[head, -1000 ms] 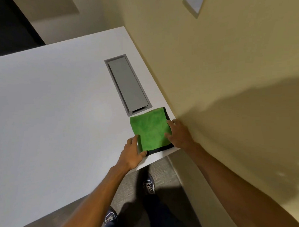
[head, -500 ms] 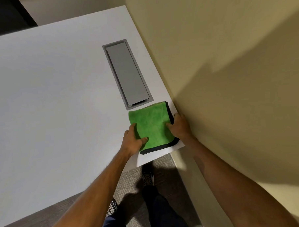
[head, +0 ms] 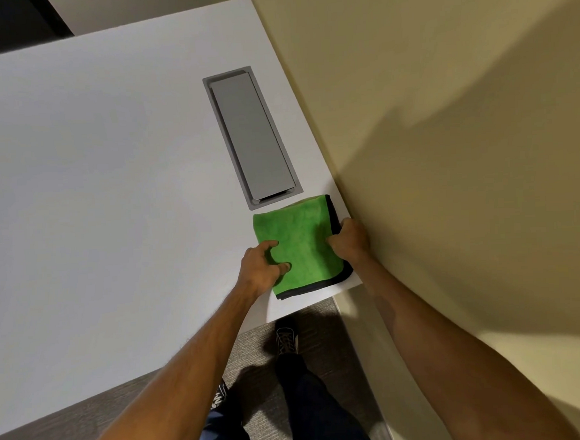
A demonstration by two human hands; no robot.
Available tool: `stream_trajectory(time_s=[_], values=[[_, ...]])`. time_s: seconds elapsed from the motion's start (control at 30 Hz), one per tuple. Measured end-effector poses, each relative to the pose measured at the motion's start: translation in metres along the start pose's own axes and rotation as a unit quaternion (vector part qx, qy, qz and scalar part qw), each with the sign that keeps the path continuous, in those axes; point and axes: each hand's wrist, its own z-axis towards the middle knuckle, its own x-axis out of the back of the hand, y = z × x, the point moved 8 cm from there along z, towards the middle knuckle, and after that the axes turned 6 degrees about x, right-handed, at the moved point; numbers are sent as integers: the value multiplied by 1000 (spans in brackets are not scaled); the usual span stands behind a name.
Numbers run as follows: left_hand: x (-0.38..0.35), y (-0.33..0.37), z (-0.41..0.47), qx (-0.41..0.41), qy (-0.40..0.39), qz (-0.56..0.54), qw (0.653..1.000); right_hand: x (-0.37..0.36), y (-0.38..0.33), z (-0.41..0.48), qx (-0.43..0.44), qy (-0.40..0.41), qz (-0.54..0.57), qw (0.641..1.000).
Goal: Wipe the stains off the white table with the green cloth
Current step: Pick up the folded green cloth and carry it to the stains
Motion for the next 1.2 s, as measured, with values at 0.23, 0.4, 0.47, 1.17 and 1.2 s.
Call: stream_trajectory(time_s=[0.23, 0.4, 0.47, 1.17, 1.2], values=[[10, -1, 0, 3, 36, -12, 999, -6, -3, -3, 2, -12, 50, 999], [20, -4, -3, 9, 45, -32, 998, -4, -15, -13, 59, -1, 78, 995], [23, -1, -8, 7, 45, -31, 998, -2, -25, -19, 90, 5, 74, 993], [163, -120, -151, 4, 308, -41, 950, -111, -223, -182, 518, -65, -25, 852], [171, -131, -160, 8, 318, -47, 947, -122, -231, -189, 513, -81, -36, 854]])
